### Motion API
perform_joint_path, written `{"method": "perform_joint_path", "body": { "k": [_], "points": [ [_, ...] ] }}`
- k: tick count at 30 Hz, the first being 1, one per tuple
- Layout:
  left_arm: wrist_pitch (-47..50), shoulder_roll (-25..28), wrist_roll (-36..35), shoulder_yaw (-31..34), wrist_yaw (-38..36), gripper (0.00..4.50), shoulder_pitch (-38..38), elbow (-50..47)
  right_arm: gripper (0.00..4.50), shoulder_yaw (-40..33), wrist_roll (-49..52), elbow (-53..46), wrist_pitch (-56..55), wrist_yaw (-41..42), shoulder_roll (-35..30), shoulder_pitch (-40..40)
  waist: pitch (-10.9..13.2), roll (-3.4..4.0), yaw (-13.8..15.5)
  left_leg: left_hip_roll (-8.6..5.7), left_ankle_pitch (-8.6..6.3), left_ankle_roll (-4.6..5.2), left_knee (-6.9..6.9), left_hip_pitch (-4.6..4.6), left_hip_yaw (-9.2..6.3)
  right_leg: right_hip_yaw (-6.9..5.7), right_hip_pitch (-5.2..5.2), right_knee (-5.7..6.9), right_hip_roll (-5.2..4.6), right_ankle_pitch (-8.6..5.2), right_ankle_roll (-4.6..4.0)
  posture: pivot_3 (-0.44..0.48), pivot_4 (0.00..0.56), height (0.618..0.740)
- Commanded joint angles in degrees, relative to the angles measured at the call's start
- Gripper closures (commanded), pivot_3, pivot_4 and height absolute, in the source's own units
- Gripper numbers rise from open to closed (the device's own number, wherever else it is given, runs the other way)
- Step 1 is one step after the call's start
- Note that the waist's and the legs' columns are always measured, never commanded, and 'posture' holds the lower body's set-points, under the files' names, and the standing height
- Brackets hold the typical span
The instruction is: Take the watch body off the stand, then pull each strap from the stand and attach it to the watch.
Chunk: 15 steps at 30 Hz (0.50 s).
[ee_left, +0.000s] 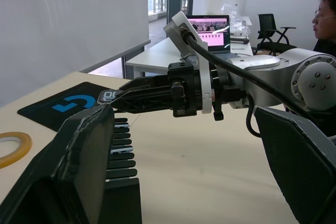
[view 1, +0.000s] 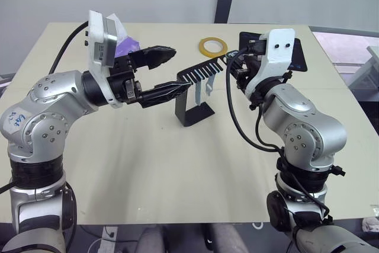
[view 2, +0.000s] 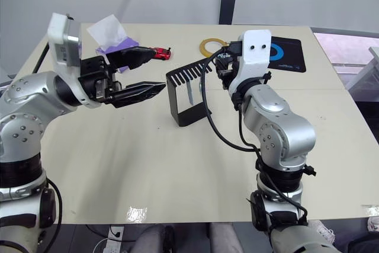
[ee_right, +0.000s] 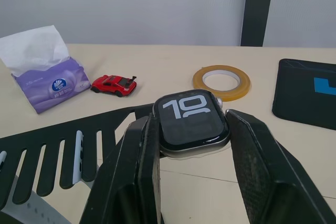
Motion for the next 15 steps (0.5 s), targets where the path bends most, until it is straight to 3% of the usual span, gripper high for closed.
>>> {"method": "perform_joint_path", "body": {
  "k": [1, 15],
  "points": [
    [-1.1, 0.0, -0.6, 1.3, 0.0, 0.00, 0.0, -1.5, 3.00, -0.1, -0.3, -1.9, -0.6, 0.5, -0.4, -1.1, 0.0, 0.00, 0.0, 0.00, 0.00, 0.00, 0.00, 0.00, 0.00, 0.00, 0.00, 0.00, 0.00, 0.00, 0.00, 0.000, 0.150, 0.738],
    [-1.5, -0.6, -0.7, 0.7, -0.5, 0.00, -0.1, -1.1, 3.00, -0.3, 0.8, -5.2, -0.4, 3.5, -2.5, -1.2, 0.0, 0.01, 0.0, 0.00, 0.00, 0.01, -0.01, -0.01, 0.00, 0.00, -0.01, -0.02, 0.00, 0.00, 0.00, 0.000, 0.150, 0.738]
  ]
}}
